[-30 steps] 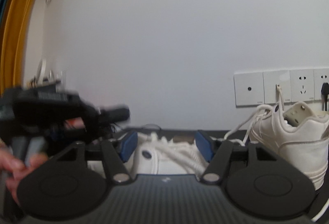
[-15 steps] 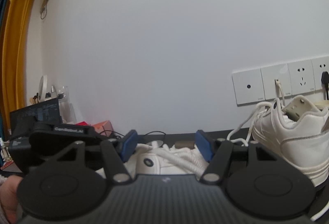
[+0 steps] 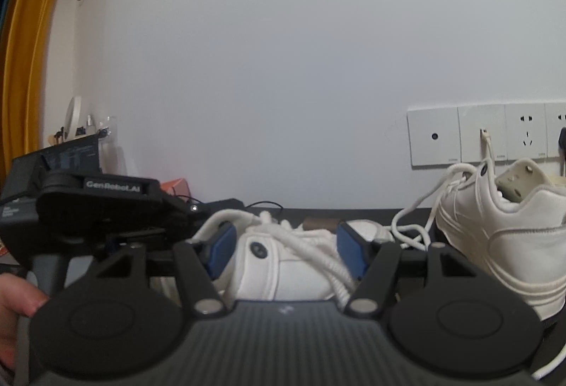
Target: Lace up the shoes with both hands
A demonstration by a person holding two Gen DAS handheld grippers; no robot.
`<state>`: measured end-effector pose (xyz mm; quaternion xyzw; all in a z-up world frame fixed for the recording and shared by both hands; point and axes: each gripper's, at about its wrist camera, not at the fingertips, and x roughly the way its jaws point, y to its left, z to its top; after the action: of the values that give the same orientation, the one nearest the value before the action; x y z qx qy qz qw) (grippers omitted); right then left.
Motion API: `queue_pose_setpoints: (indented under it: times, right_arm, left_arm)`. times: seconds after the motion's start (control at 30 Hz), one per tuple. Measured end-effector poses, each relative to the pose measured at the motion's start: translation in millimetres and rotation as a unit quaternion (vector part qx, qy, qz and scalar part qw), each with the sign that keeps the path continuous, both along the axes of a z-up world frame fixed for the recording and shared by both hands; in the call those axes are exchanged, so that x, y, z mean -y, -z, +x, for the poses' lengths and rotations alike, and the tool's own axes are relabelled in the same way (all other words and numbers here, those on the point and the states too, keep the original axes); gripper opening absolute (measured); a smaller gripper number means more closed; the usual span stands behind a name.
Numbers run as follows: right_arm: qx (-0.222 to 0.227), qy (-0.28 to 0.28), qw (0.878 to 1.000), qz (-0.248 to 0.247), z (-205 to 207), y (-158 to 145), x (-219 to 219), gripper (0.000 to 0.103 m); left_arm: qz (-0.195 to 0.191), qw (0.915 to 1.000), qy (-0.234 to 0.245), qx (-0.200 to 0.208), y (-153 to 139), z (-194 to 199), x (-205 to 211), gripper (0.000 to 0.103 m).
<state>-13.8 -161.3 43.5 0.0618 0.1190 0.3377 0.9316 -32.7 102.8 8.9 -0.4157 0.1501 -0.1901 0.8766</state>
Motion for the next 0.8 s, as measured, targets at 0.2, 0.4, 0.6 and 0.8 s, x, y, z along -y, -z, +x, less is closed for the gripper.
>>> queue_pose_setpoints:
  times: [0.2, 0.4, 0.6, 0.8]
  right_arm:
    - [-0.015, 0.005, 1.000, -0.001, 5.3, -2.1, -0.1, 0.064]
    - [-0.015, 0.008, 1.000, 0.001, 6.5, -2.2, -0.4, 0.064]
    - [-0.017, 0.012, 1.000, -0.001, 6.9, -3.0, -2.9, 0.067]
    - [-0.018, 0.012, 1.000, 0.002, 5.7, -2.4, -1.4, 0.067]
  left_arm:
    - [-0.136, 0.9896, 0.018, -0.043, 21.8, 9.3, -25.2, 0.002]
    - [0.055, 0.9962, -0.061, 0.031, -17.7, -14.7, -9.3, 0.000]
    - [0.101, 0.9910, -0.060, 0.064, -33.4, -23.6, -8.0, 0.003]
    - [0.098, 0.9919, -0.080, 0.012, -27.4, -15.7, -9.6, 0.086]
